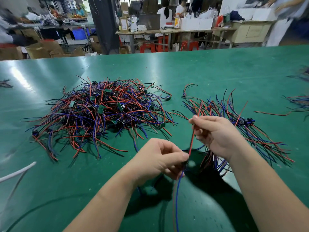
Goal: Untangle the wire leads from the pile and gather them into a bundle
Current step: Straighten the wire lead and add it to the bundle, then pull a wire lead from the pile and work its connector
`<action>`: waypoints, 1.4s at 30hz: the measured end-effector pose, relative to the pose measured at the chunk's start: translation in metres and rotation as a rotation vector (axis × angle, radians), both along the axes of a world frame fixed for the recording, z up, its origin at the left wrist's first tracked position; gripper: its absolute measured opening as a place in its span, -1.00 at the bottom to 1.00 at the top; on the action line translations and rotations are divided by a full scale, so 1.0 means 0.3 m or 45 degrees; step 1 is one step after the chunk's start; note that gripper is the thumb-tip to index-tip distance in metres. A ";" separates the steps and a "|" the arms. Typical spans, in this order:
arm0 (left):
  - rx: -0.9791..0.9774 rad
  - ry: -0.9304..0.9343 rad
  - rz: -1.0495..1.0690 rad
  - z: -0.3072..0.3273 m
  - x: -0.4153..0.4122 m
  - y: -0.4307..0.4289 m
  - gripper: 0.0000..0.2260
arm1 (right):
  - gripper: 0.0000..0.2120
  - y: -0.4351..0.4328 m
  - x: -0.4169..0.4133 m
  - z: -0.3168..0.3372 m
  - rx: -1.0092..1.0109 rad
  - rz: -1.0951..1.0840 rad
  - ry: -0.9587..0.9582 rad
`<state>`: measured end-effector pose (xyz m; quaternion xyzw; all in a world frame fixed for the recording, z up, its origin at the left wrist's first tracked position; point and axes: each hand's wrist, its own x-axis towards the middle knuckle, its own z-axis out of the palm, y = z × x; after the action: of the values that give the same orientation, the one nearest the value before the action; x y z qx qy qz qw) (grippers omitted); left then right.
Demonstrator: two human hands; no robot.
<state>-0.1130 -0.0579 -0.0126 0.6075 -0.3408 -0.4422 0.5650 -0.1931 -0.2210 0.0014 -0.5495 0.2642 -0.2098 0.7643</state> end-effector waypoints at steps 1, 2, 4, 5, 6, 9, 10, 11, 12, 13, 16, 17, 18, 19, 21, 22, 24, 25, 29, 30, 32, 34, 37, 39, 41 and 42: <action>0.035 -0.045 -0.096 0.002 -0.002 0.008 -0.84 | -0.87 -0.018 -0.006 0.007 0.034 -0.044 -0.016; 0.062 -0.074 -0.180 0.002 -0.003 0.013 -0.85 | -0.88 -0.031 -0.011 0.010 0.061 -0.082 -0.028; 0.092 -0.057 -0.300 0.006 -0.008 0.022 -0.87 | -0.84 -0.044 -0.015 0.006 0.077 -0.140 -0.027; 0.097 -0.042 -0.334 0.010 -0.010 0.026 -0.88 | -0.82 -0.044 -0.012 0.001 0.077 -0.159 -0.028; 0.091 -0.040 -0.348 0.012 -0.008 0.031 -0.89 | -0.81 -0.042 -0.006 -0.004 0.085 -0.174 -0.038; -0.010 0.042 -0.285 0.035 0.009 0.041 -0.88 | -0.72 -0.051 0.007 -0.012 0.168 -0.230 -0.079; -0.085 0.114 -0.205 0.043 0.019 0.039 -0.87 | -0.72 -0.056 0.007 -0.013 0.180 -0.238 -0.084; -0.166 0.212 -0.101 0.052 0.029 0.038 -0.88 | -0.77 -0.060 0.004 -0.014 0.154 -0.222 -0.078; -0.251 0.331 0.000 0.055 0.040 0.034 -0.90 | -0.84 -0.058 0.001 -0.016 0.096 -0.175 -0.060; -0.325 0.449 0.094 0.060 0.048 0.031 -0.89 | -0.90 -0.050 -0.002 -0.017 0.020 -0.094 -0.037; -0.466 0.677 0.297 0.061 0.061 0.025 -0.68 | -0.85 0.011 -0.001 -0.025 -0.163 0.224 -0.009; -0.486 0.719 0.351 0.062 0.059 0.021 -0.68 | -0.82 0.034 0.003 -0.028 -0.180 0.306 -0.048; -0.499 0.727 0.398 0.058 0.055 0.016 -0.70 | -0.79 0.056 0.008 -0.030 -0.168 0.362 -0.114; -0.488 0.695 0.444 0.055 0.047 0.009 -0.73 | -0.79 0.075 0.014 -0.030 -0.142 0.388 -0.186; -0.440 0.544 0.514 0.037 0.027 -0.007 -0.73 | -0.82 0.100 0.029 -0.034 -0.077 0.342 -0.286; -0.417 0.464 0.530 0.025 0.016 -0.012 -0.74 | -0.85 0.108 0.035 -0.034 -0.030 0.290 -0.307; -0.385 0.301 0.526 0.002 -0.003 -0.021 -0.82 | -0.87 0.113 0.043 -0.034 0.066 0.203 -0.315; -0.379 0.202 0.504 -0.007 -0.010 -0.023 -0.81 | -0.88 0.111 0.043 -0.033 0.101 0.175 -0.309; -0.406 -0.701 0.366 -0.037 -0.006 -0.018 -0.79 | -0.88 0.096 0.034 -0.014 0.194 0.108 -0.288; -0.436 -0.835 0.359 -0.045 -0.004 -0.018 -0.82 | -0.87 0.092 0.032 -0.009 0.198 0.112 -0.278; -0.439 -0.762 0.447 -0.045 -0.008 -0.020 -0.89 | -0.91 0.081 0.026 -0.002 0.206 0.127 -0.258; -0.425 -0.525 0.557 -0.046 -0.008 -0.025 -0.90 | -0.88 0.067 0.016 0.001 0.233 0.153 -0.271; -0.375 -0.234 0.515 -0.023 -0.005 -0.019 -0.86 | -0.85 0.057 -0.001 0.001 0.183 0.303 -0.293; -0.361 -0.021 0.364 -0.005 -0.019 -0.011 -0.76 | -0.70 0.058 -0.009 -0.003 0.107 0.453 -0.275; -0.333 0.069 0.265 0.005 -0.038 -0.012 -0.81 | -0.76 0.060 -0.010 -0.011 -0.020 0.505 -0.181; -0.305 0.078 0.245 0.006 -0.041 -0.014 -0.84 | -0.81 0.058 -0.008 -0.013 -0.065 0.480 -0.135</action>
<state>-0.1255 -0.0622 -0.0108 0.5517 -0.3139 -0.3605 0.6834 -0.1956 -0.2035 -0.0025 -0.5967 0.1106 -0.0982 0.7887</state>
